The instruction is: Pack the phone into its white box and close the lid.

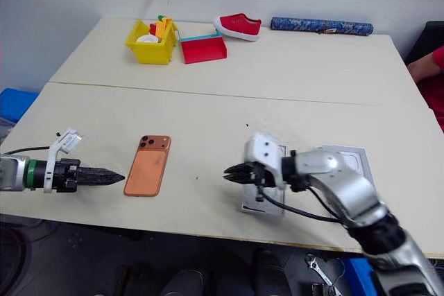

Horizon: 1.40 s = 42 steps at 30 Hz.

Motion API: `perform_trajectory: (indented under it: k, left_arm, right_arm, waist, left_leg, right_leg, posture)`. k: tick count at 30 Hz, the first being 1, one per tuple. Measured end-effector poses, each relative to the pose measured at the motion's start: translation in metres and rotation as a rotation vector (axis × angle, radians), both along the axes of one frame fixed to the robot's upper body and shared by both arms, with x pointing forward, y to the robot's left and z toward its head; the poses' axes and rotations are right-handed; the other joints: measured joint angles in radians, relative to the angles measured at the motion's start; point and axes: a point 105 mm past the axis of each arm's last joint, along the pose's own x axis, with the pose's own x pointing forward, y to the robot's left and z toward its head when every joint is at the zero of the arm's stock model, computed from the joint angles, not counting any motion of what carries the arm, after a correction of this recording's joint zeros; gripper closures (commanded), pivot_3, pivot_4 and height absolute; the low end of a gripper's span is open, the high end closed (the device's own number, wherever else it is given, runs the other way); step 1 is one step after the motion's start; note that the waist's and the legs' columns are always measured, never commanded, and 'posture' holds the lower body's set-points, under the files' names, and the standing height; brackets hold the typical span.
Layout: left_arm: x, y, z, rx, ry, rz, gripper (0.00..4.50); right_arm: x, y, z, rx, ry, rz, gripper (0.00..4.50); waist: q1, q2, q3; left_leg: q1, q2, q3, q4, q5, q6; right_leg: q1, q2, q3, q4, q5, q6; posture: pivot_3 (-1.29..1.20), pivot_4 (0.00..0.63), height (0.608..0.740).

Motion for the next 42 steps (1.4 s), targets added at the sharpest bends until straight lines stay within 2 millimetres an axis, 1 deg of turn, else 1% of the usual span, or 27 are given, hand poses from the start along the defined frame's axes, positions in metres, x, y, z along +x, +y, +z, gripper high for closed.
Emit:
perform_trajectory:
  k: [2, 4, 7, 11, 14, 17, 23, 26, 29, 36, 42]
  left_arm:
    - [0.005, -0.003, 0.0, -0.016, 0.022, 0.013, 0.0]
    - [0.01, -0.011, 0.0, -0.014, 0.033, 0.007, 0.0]
    - [0.016, -0.019, -0.005, -0.006, 0.035, 0.003, 0.0]
    - [0.016, -0.023, -0.01, 0.046, 0.054, -0.015, 0.0]
    - [0.015, -0.027, -0.012, 0.061, 0.068, -0.03, 0.0]
    - [0.012, -0.037, -0.013, 0.074, 0.089, -0.066, 0.0]
    - [0.009, -0.063, -0.018, 0.075, 0.133, -0.118, 0.0]
    - [0.01, -0.075, -0.021, 0.061, 0.147, -0.121, 0.0]
    - [0.013, -0.087, -0.019, 0.011, 0.171, -0.091, 0.0]
    - [0.015, -0.09, -0.02, -0.053, 0.197, -0.042, 0.0]
    - [0.014, -0.089, -0.02, -0.097, 0.215, -0.027, 0.0]
  right_arm:
    - [0.004, 0.007, -0.008, -0.033, -0.003, 0.015, 4.48]
    - [0.008, 0.018, -0.015, -0.063, -0.013, 0.035, 4.48]
    - [0.013, 0.035, -0.022, -0.086, -0.026, 0.056, 4.48]
    - [0.023, 0.053, -0.029, -0.1, -0.042, 0.052, 4.48]
    - [0.025, 0.061, -0.033, -0.108, -0.037, 0.05, 4.48]
    - [0.031, 0.064, -0.038, -0.13, -0.045, 0.035, 4.48]
    - [0.04, 0.066, -0.042, -0.166, -0.075, 0.012, 4.48]
    - [0.042, 0.068, -0.043, -0.169, -0.081, 0.013, 4.48]
    - [0.043, 0.068, -0.044, -0.171, -0.08, 0.009, 4.48]
    - [0.05, 0.064, -0.043, -0.154, -0.06, -0.028, 4.48]
    - [0.053, 0.064, -0.042, -0.156, -0.063, -0.037, 4.48]
  waist:
    - [-0.003, 0.0, 0.0]
    - [-0.003, 0.001, 0.0]
    - [-0.001, 0.004, -0.002]
    - [-0.001, 0.01, -0.006]
    - [-0.003, 0.013, -0.008]
    - [-0.006, 0.014, -0.009]
    - [-0.006, 0.023, -0.017]
    - [-0.005, 0.027, -0.021]
    - [-0.004, 0.028, -0.022]
    - [-0.003, 0.029, -0.023]
    - [-0.004, 0.029, -0.023]
  left_leg:
    - [0.0, -0.001, 0.0, 0.0, 0.0, 0.0]
    - [0.0, -0.003, 0.0, 0.0, 0.001, 0.002]
    - [0.001, -0.004, 0.0, 0.001, 0.001, 0.002]
    - [0.007, -0.005, 0.0, 0.0, 0.001, 0.002]
    - [0.01, -0.005, 0.0, -0.002, 0.001, 0.002]
    - [0.011, -0.006, 0.0, -0.002, 0.001, 0.002]
    - [0.013, -0.01, -0.001, -0.002, 0.001, 0.004]
    - [0.016, -0.012, -0.003, -0.002, 0.001, 0.005]
    - [0.019, -0.014, -0.01, -0.002, 0.002, 0.006]
    - [0.02, -0.016, -0.023, -0.002, 0.002, 0.006]
    - [0.02, -0.017, -0.026, -0.003, 0.002, 0.006]
  right_leg:
    - [0.0, 0.0, -0.004, 0.001, 0.0, 0.0]
    - [0.0, -0.002, -0.01, 0.001, 0.0, 0.0]
    - [0.002, -0.002, -0.011, 0.002, 0.0, 0.0]
    - [0.006, -0.003, -0.011, 0.004, 0.0, 0.0]
    - [0.006, -0.004, -0.011, 0.008, 0.0, 0.0]
    - [0.006, -0.004, -0.009, 0.01, 0.0, 0.0]
    - [0.007, -0.005, -0.001, 0.013, 0.0, 0.0]
    - [0.01, -0.005, 0.004, 0.012, 0.0, 0.0]
    - [0.015, -0.004, 0.006, 0.012, 0.0, 0.0]
    - [0.019, -0.004, 0.008, 0.012, 0.0, 0.0]
    - [0.02, -0.004, 0.008, 0.012, 0.0, 0.0]
  posture:
    - [0.0, 0.15, 0.74]
    - [0.0, 0.15, 0.74]
    - [0.0, 0.15, 0.74]
    - [0.0, 0.15, 0.74]
    - [0.0, 0.15, 0.74]
    - [0.0, 0.15, 0.74]
    - [0.0, 0.15, 0.74]
    - [0.0, 0.15, 0.74]
    - [0.0, 0.15, 0.74]
    - [0.0, 0.15, 0.74]
    - [0.0, 0.15, 0.74]
